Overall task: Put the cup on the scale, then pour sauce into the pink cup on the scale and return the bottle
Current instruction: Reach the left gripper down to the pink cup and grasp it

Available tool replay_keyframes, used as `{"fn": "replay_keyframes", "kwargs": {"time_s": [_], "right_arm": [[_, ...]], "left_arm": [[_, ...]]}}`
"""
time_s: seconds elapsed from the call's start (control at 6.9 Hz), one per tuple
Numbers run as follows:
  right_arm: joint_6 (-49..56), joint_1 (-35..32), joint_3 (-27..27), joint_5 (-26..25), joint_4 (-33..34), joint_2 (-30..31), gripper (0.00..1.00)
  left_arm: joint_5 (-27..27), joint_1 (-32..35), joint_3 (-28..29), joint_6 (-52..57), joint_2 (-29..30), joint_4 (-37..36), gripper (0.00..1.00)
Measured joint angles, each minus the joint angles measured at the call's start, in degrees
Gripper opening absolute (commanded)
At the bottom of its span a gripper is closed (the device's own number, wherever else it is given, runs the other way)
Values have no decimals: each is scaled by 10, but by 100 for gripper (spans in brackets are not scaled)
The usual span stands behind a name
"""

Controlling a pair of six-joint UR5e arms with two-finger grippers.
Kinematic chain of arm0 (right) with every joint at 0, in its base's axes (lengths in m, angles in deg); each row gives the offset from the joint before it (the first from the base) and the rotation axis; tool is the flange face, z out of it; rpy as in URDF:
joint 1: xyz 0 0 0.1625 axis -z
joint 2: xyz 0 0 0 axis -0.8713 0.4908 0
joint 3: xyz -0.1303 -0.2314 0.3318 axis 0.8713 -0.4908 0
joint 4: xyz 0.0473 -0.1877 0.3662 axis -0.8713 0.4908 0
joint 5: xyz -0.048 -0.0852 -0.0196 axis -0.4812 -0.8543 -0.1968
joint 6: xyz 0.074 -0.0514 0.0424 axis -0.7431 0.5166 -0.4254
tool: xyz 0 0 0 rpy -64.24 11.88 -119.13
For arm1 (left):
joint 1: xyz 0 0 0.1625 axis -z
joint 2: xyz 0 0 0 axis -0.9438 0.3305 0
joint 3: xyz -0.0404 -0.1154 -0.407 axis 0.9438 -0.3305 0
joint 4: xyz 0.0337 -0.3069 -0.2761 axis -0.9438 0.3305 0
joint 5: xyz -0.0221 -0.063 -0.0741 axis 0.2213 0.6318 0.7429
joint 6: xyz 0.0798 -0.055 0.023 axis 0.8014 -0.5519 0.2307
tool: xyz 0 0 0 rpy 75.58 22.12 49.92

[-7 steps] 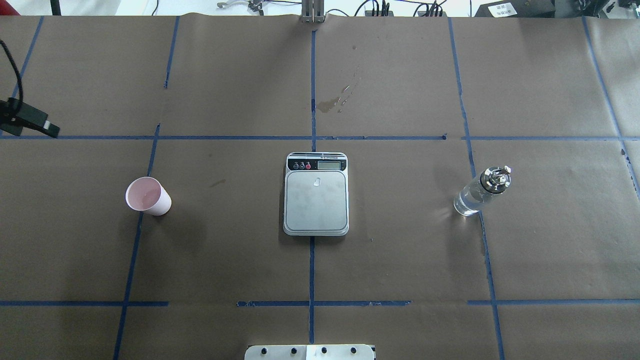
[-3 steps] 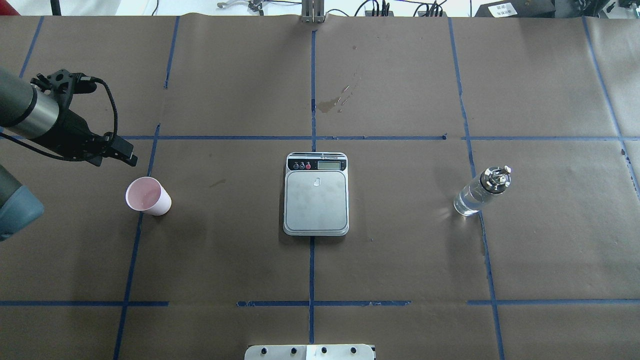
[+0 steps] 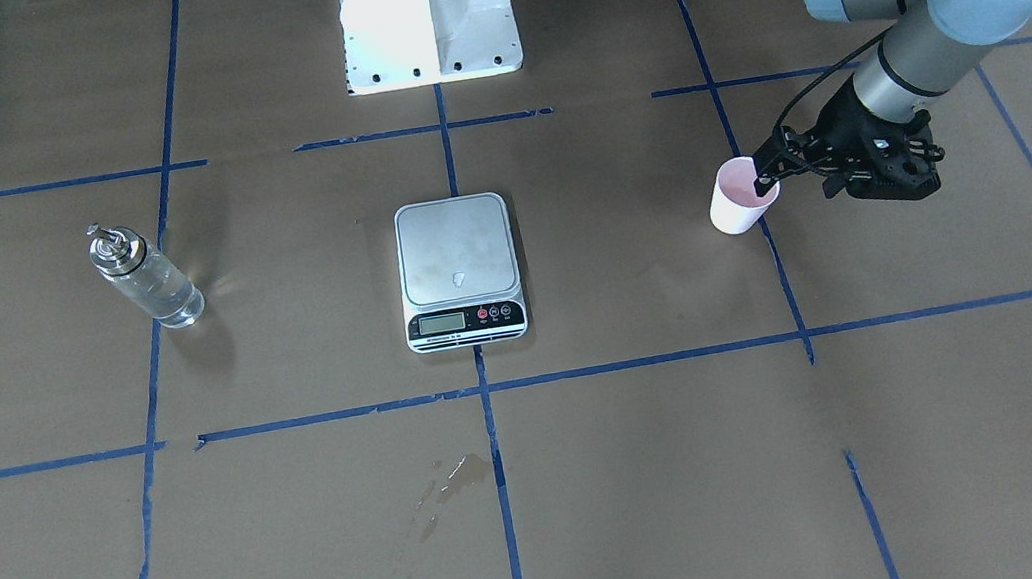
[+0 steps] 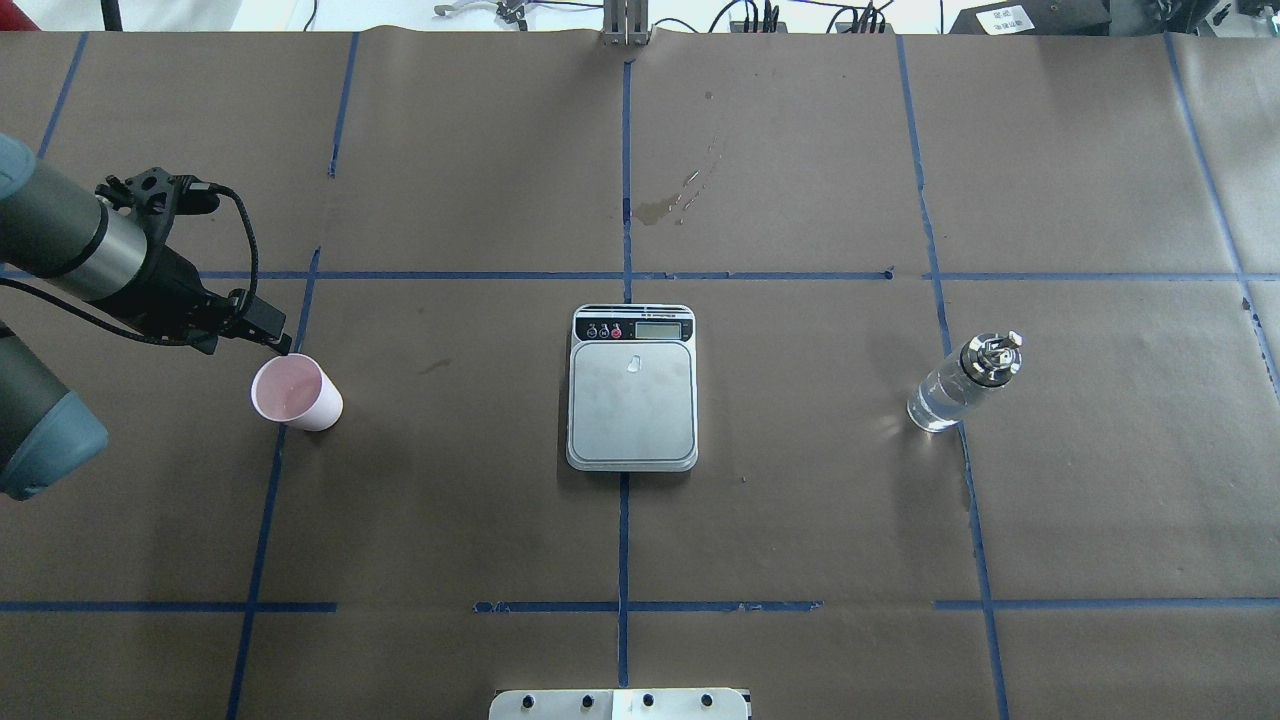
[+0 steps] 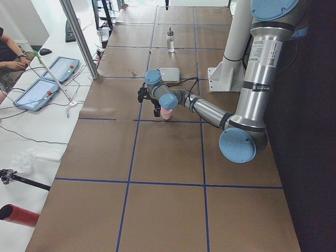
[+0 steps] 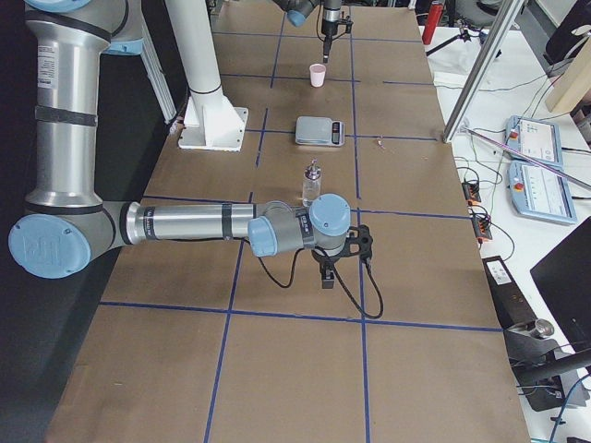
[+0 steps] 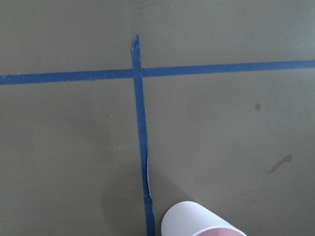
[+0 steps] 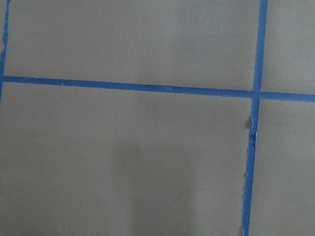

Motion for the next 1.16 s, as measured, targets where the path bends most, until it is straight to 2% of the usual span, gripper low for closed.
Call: {"fn": "replay_keyframes", "kwargs": {"time_s": [0.29, 0.43, 0.58, 0.72, 1.01, 1.16], "right_arm": [[1, 0, -1, 1, 0, 0, 100], [1, 0, -1, 1, 0, 0, 100], [1, 0, 0, 1, 0, 0, 100], [1, 0, 0, 1, 0, 0, 100], [1, -1, 3, 3, 0, 0, 100], [1, -1, 4, 6, 0, 1, 100]], "left_arm": [[0, -13, -1, -10, -9, 0, 93], [-1, -22, -1, -13, -11, 0, 85], [-1, -30, -1, -14, -11, 0, 71], [-1, -35, -1, -15, -11, 0, 48], [-2, -40, 3, -15, -12, 0, 41], [-2, -40, 4, -15, -12, 0, 23]]}}
